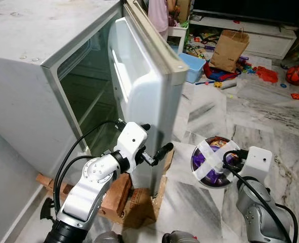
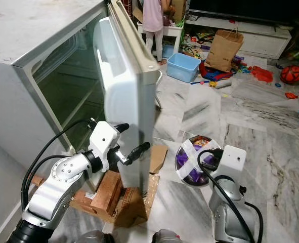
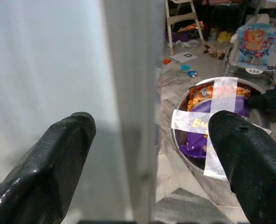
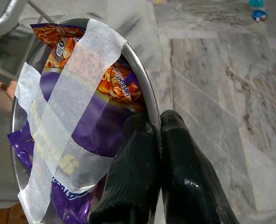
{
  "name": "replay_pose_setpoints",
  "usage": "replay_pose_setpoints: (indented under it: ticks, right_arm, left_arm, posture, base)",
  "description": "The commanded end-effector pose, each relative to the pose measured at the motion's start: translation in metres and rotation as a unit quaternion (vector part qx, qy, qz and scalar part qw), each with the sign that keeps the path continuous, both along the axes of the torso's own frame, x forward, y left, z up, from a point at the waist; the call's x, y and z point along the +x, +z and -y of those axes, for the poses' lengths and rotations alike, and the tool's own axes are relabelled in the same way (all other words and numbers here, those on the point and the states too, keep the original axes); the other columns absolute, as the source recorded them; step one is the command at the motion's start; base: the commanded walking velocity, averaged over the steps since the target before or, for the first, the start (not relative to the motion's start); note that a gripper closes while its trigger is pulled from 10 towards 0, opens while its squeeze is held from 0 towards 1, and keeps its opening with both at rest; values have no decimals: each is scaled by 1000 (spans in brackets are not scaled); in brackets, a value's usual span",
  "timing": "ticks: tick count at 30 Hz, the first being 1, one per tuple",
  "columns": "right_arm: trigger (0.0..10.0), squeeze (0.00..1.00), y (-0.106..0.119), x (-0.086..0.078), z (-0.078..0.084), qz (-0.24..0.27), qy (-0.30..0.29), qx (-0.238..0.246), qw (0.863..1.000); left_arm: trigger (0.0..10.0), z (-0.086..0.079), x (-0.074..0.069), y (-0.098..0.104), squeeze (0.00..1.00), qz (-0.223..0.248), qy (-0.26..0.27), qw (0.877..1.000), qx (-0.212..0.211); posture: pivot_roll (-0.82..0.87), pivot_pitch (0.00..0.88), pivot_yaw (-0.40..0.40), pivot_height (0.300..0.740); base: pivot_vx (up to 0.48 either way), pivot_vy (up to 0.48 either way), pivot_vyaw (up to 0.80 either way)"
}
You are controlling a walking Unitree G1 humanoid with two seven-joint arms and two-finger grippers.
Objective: Restocking fridge
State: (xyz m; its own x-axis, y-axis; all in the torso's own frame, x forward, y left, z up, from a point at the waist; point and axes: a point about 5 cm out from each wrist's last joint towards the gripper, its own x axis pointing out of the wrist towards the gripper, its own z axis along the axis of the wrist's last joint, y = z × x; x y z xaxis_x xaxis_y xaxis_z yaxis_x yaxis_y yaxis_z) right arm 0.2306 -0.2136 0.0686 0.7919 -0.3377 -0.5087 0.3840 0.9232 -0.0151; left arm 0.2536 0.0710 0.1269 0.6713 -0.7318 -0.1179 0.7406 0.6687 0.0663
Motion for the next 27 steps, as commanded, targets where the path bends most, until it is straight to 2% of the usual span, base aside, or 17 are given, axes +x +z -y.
replay_pose_setpoints:
  ticks: [1, 4, 7, 9, 10, 14, 16, 17, 19, 22, 27]
  right_arm:
    - [10000, 0, 10, 5, 2, 19, 0, -12, 1000]
    - [10000, 0, 11, 6, 3, 20, -1, -16, 1000]
    - [10000, 0, 12, 8, 2, 23, -1, -19, 1000]
    - [10000, 0, 12, 10, 1, 23, -2, -22, 999]
    - [10000, 0, 12, 10, 1, 23, -2, -22, 999]
    - [10000, 0, 10, 6, 2, 14, -3, -29, 999]
    - [10000, 0, 10, 5, 3, 11, -6, -30, 999]
    - [10000, 0, 10, 6, 3, 12, -7, -30, 999]
    - [10000, 0, 11, 8, 3, 14, -6, -29, 999]
    - [10000, 0, 10, 11, 0, 16, -2, -25, 1000]
    - [10000, 0, 12, 20, -8, 28, 9, -3, 1000]
  left_arm:
    - [10000, 1, 2, 1, 0, 4, -2, 1000, 2]
    - [10000, 1, 0, -1, 0, 4, -3, 1000, 6]
    - [10000, 1, 0, 0, 0, 8, 3, 1000, 8]
    - [10000, -8, 1, 0, 0, 21, 51, 998, 6]
    - [10000, -8, 1, 0, 0, 21, 51, 998, 6]
    - [10000, -22, -2, -6, 0, 17, 113, 993, 8]
    - [10000, -32, -6, -11, 0, 15, 147, 989, 16]
    - [10000, -41, -10, -16, 0, 2, 181, 983, 16]
    - [10000, -48, -12, -19, 0, -2, 207, 978, 24]
    - [10000, -63, -9, -22, 0, -14, 264, 964, 23]
    - [10000, -75, -4, -22, 0, -19, 310, 950, 8]
  posture:
    - [5, 0, -19, 740]
    - [9, 0, -21, 740]
    - [10, 0, -24, 740]
    - [15, 0, -28, 740]
    - [15, 0, -28, 740]
    - [19, 0, -32, 740]
    - [21, 0, -32, 740]
    - [23, 0, -32, 740]
    - [24, 0, -34, 740]
    - [30, 0, -38, 740]
    - [30, 0, -38, 740]
  base:
    - [0, -454, 0]
    - [0, -364, 0]
    - [0, 0, 0]
    - [0, 0, 0]
    - [0, 0, 0]
    - [0, 0, 0]
    - [0, 0, 0]
    - [0, 0, 0]
    - [0, 0, 0]
    - [0, 0, 0]
    - [0, -145, 0]
